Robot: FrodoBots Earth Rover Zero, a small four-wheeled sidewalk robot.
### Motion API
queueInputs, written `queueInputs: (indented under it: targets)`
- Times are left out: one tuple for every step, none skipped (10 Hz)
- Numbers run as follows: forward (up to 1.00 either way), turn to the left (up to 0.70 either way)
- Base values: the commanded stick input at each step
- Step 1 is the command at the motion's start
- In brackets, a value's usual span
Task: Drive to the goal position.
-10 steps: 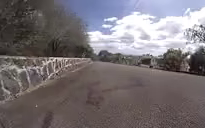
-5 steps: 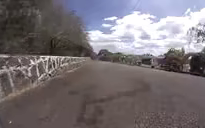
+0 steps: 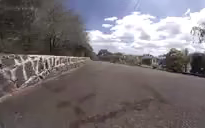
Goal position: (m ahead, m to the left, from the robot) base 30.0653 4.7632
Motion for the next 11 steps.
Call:
queueInputs:
  targets:
    - [0.85,-0.07]
    - [0.85,-0.14]
    - [0.85,-0.22]
    - [0.85,0.01]
    - [0.85,0.01]
    - [0.85,0.01]
    - [0.85,0.01]
    - [0.85,0.01]
    - [0.85,0.01]
    - [0.85,0.01]
    - [0.85,0.01]
